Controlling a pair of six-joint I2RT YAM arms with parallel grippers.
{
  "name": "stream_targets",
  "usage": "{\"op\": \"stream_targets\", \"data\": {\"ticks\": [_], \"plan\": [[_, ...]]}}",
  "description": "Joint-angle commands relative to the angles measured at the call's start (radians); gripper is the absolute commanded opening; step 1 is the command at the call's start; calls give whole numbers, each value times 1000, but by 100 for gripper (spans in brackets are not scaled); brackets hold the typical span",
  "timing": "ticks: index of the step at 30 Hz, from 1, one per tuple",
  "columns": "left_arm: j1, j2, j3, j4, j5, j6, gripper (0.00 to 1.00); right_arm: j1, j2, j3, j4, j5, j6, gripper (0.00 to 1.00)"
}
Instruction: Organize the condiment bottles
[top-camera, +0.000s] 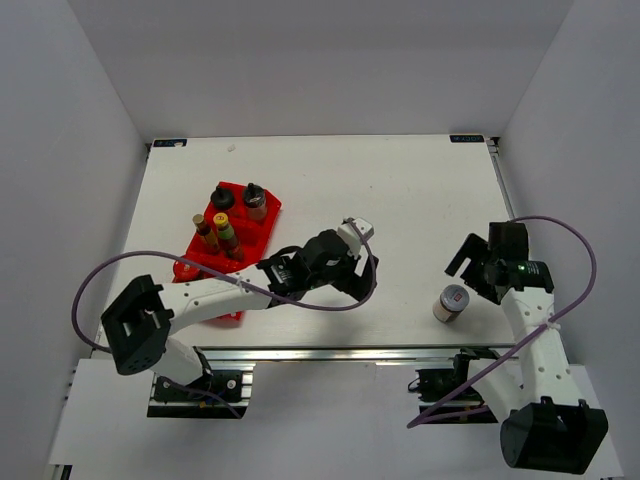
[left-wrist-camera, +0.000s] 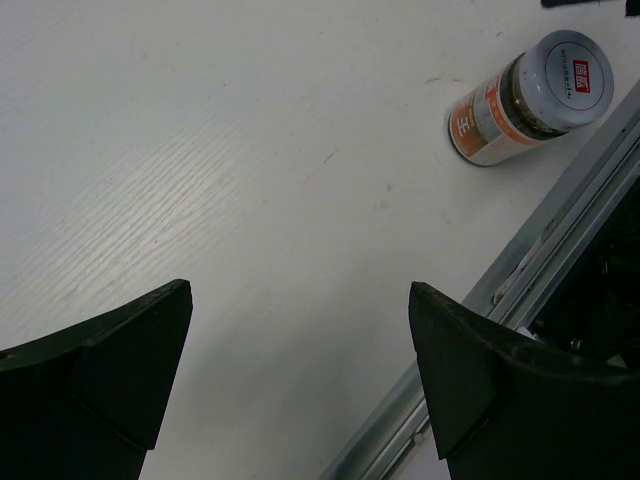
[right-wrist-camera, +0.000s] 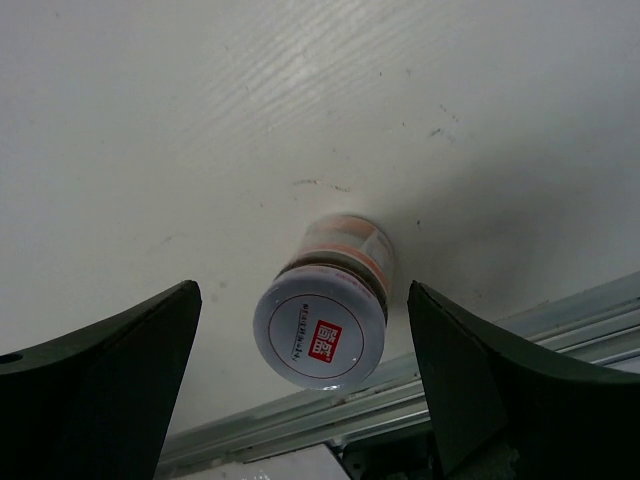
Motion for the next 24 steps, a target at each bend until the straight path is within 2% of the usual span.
{"op": "stream_targets", "data": {"ticks": [1, 13, 16, 17, 21, 24], "plan": [[2, -96, -26, 3, -80, -50, 98, 2, 23, -36, -16, -72, -19, 89], [2, -189, -83, -92, -240, -97, 98, 37, 55, -108, -19, -37, -5, 87], [2, -202, -93, -86, -251, -102, 98, 37, 66, -116, -8, -61, -3, 82], [2, -203, -95, -85, -251, -100, 98, 37, 66, -117, 3, -63, -3, 75], [2, -200, -92, -94, -254, -102, 98, 37, 60, -110, 1, -52, -3, 67], [2, -206, -92, -115, -274, -106, 98, 37, 57, -113, 4, -72, -8, 54]]}}
